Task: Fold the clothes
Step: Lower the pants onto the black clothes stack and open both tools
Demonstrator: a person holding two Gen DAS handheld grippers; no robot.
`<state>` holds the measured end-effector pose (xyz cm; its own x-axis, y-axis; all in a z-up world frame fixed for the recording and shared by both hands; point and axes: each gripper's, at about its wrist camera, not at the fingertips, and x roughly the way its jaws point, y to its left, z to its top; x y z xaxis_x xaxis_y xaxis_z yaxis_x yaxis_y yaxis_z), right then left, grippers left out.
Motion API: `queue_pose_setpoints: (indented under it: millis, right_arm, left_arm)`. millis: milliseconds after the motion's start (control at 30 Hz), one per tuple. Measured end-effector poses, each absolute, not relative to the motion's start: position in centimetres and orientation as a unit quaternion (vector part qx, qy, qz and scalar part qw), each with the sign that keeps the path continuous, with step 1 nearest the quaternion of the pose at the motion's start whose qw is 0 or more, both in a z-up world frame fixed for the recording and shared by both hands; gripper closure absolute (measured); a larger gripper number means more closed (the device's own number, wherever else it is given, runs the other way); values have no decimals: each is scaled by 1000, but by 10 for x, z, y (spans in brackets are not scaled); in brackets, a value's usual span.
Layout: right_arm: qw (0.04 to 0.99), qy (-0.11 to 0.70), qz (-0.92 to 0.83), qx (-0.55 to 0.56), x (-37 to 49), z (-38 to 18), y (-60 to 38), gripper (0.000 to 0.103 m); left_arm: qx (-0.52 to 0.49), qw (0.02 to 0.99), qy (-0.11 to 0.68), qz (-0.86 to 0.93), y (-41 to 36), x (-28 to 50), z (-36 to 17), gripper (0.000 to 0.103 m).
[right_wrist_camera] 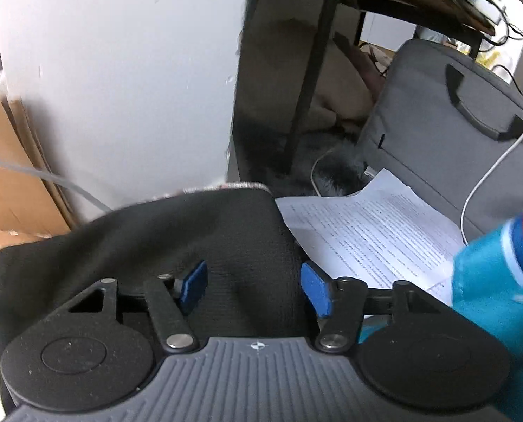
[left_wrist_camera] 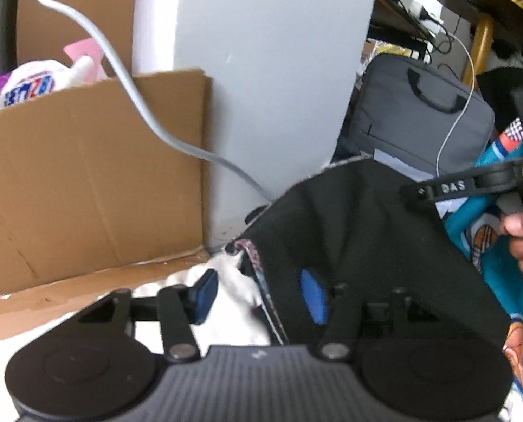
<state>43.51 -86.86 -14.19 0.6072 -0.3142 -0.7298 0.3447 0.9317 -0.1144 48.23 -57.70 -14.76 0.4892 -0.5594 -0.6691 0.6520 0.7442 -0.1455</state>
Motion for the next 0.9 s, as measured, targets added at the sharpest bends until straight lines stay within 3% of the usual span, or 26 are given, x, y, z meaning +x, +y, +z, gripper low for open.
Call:
queue_pose_setpoints:
  millis: [33,67,100,200,333,700,900]
  right_arm:
    - [898,404,-174,17,433,-140,-865,61]
    - [899,405,-163,16,432,-138,-862,71]
    - [901,406,-154,15,431,-137,-858,74]
    - [901,411,-142,14,433,-142,-851,76]
    - [893,424,-147,23,440,-163,-853,76]
    - [894,421,-152,14,450,-209,-866,81]
    - [886,429,-176,17,451,-202,-861,80]
  left_arm:
    - [66,860,361,-355,-579,483,-149,65]
    - [68,859,359,-358,-582,484,-150,68]
    - [70,859,357,-361,-585,484,-151,72]
    - [75,857,351,-371,-593,487,-155,83]
    - [83,854,343,-383,-604,489,-161,85]
    - [76,853,326,-401,-619,498,-201,86]
    - [80,853,320,-404,-616,496,-191,86]
